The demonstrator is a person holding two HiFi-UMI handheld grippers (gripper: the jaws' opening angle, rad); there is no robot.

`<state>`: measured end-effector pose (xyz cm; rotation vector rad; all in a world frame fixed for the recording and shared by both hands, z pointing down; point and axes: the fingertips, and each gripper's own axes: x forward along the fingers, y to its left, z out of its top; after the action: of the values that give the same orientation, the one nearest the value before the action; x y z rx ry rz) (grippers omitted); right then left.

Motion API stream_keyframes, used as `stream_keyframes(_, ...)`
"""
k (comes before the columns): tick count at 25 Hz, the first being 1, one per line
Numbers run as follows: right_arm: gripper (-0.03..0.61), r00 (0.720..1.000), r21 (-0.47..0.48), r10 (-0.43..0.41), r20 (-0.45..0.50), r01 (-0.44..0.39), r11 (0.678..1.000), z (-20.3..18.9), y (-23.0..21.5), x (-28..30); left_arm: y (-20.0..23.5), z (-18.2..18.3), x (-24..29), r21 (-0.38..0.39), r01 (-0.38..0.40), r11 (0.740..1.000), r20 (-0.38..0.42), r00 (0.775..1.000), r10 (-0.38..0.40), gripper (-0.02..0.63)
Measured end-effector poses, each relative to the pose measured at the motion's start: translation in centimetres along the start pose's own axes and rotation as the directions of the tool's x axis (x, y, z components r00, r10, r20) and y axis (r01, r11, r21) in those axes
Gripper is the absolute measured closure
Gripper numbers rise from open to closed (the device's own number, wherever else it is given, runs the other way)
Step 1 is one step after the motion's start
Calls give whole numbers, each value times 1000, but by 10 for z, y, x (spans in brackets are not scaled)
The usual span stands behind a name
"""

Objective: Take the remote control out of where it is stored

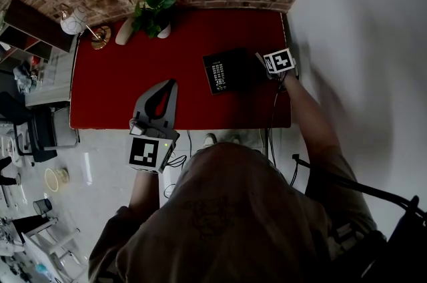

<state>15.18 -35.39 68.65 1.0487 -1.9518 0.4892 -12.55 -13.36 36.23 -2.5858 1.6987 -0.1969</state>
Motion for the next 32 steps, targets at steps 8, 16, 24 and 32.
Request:
stream_keyframes(8, 422, 999, -27, -15, 34, 16, 1000, 12, 2, -15, -1, 3, -6, -4, 3, 1000, 16, 1000, -3, 603)
stream_keyframes(16, 422, 983, -90, -14, 182, 31, 995, 49, 12, -57, -8, 4, -6, -1, 26, 1000, 28, 999, -26, 603)
stream_keyframes(24, 422, 914, -144, -12, 405, 77, 987, 88, 38, -127, -14, 10, 0, 6, 55, 998, 47, 997, -55, 603)
stream_keyframes(32, 422, 748, -110, -7, 663, 107, 988, 131, 65, -236, -19, 25, 4, -9, 91, 996, 96, 991, -89, 603)
